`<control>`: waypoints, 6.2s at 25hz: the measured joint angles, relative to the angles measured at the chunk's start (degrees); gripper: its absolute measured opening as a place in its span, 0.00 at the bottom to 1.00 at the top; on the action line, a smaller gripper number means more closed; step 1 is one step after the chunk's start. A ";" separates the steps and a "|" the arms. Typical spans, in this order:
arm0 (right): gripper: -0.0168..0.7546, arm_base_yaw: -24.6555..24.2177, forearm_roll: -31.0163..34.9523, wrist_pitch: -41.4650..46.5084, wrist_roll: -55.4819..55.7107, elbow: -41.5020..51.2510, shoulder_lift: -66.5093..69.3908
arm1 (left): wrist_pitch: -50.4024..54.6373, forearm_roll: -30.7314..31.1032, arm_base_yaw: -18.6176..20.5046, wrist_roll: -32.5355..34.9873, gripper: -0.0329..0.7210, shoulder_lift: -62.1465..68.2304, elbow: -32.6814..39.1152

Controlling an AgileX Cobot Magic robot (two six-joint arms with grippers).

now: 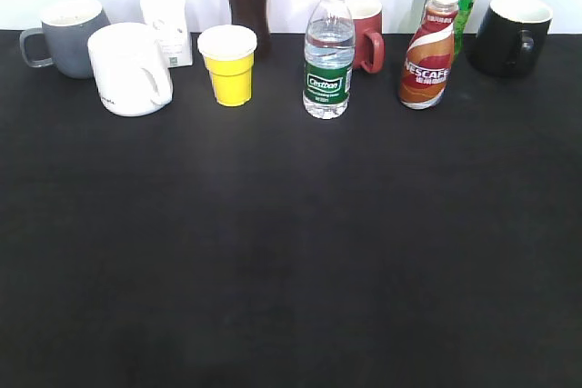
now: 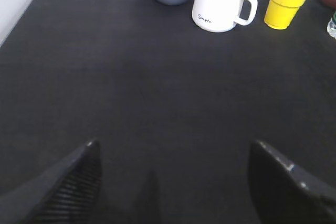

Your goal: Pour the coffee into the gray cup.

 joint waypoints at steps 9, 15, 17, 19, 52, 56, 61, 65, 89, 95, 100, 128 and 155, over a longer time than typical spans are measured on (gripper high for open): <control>0.76 0.00 0.00 0.00 0.00 0.00 0.00 | 0.00 0.00 0.00 0.00 0.93 0.00 0.00; 0.76 0.00 0.00 0.00 0.00 0.00 0.00 | -4.58 -1.24 0.00 0.00 0.76 0.00 -1.03; 0.76 0.00 0.00 0.00 0.00 0.00 0.00 | -11.24 -1.58 0.00 0.00 0.74 0.00 -1.08; 0.76 0.00 0.00 0.00 0.00 0.00 0.00 | -21.09 -0.81 0.00 0.00 0.74 2.86 -1.08; 0.76 0.00 0.00 0.00 0.00 0.00 0.00 | -101.65 2.75 3.52 0.00 0.63 124.68 -35.86; 0.76 0.00 0.00 0.00 0.00 0.00 0.00 | -101.07 6.88 3.82 0.00 0.61 128.14 -40.29; 0.76 0.00 0.00 0.00 0.00 0.00 0.00 | -100.30 8.05 3.92 0.00 0.19 129.84 -43.36; 0.76 0.00 0.00 0.00 0.00 0.00 0.00 | -100.66 7.94 3.92 0.00 0.14 129.94 -43.36; 0.76 0.00 0.00 0.00 0.00 0.00 0.00 | -95.12 7.66 -20.98 0.56 0.14 78.69 -2.91; 0.76 0.00 0.00 0.00 0.00 0.00 0.00 | -91.97 8.00 -30.13 0.56 0.14 79.01 -2.70; 0.76 0.00 0.00 -10.58 0.00 -1.22 0.00 | -91.96 8.05 -30.18 0.56 0.14 81.50 -2.63; 0.76 13.32 4.96 -108.68 -0.62 -4.33 101.22 | -94.61 8.00 -30.18 0.56 0.14 81.56 -2.63; 0.71 13.32 13.77 -113.45 -8.43 -32.60 129.17 | -96.38 7.95 -30.18 0.56 0.14 81.56 -2.63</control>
